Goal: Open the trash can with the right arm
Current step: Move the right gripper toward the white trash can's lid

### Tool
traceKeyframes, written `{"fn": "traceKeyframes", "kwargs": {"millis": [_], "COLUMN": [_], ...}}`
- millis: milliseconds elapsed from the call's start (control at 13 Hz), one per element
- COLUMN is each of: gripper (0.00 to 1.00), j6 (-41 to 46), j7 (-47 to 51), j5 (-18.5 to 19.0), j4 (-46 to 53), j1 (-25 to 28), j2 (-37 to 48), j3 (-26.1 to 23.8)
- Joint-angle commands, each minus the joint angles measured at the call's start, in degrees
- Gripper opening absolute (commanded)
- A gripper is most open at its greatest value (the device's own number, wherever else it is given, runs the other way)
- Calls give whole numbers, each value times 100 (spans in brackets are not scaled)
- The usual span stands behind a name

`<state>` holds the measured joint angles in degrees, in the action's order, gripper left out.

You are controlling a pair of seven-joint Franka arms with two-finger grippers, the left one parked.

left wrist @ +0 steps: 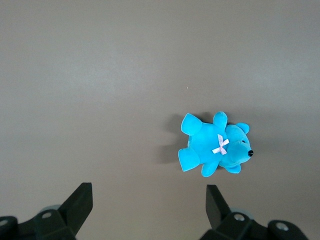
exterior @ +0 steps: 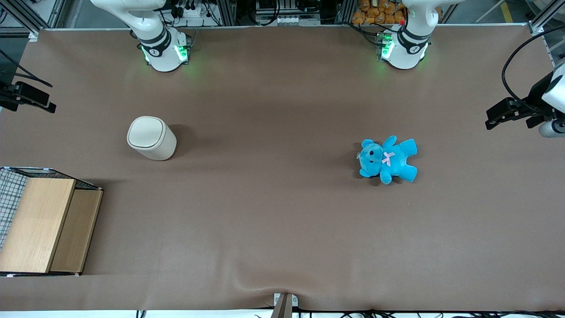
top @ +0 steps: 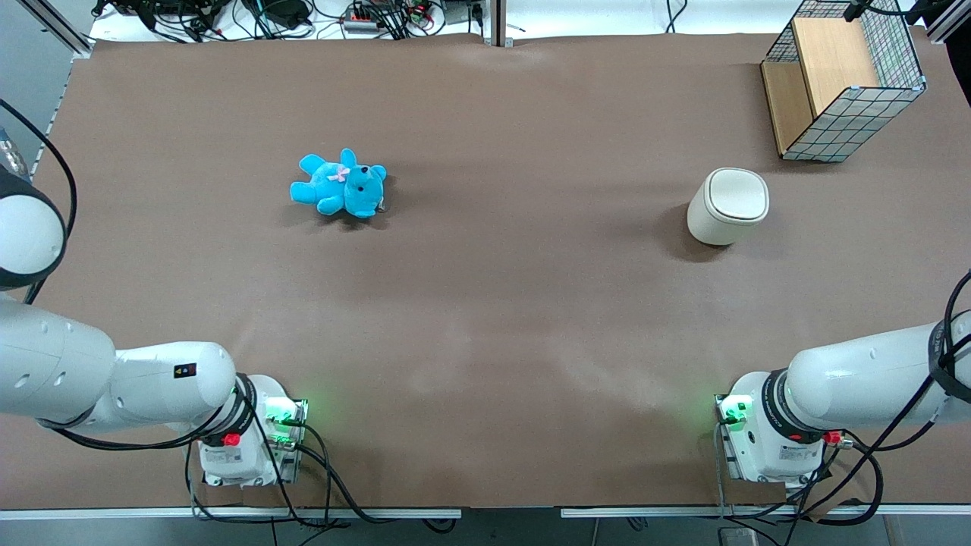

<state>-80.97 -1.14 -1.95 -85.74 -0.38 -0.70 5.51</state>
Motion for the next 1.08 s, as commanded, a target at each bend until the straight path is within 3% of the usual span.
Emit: {"fn": "traceKeyframes", "kwargs": {"millis": [0, 308, 692, 769, 1000], "gripper": [100, 100, 100, 96, 63], "j6": [55, 81, 108, 30, -103], "j7": [113, 104, 157, 192, 516], "j5": [54, 46, -25, -25, -33], "j4": [102, 14, -766, -890, -1382], "j1": [11, 20, 117, 134, 257], "j2": [-53, -115, 157, 175, 236], "j3": [-14, -14, -32, -41, -41]}}
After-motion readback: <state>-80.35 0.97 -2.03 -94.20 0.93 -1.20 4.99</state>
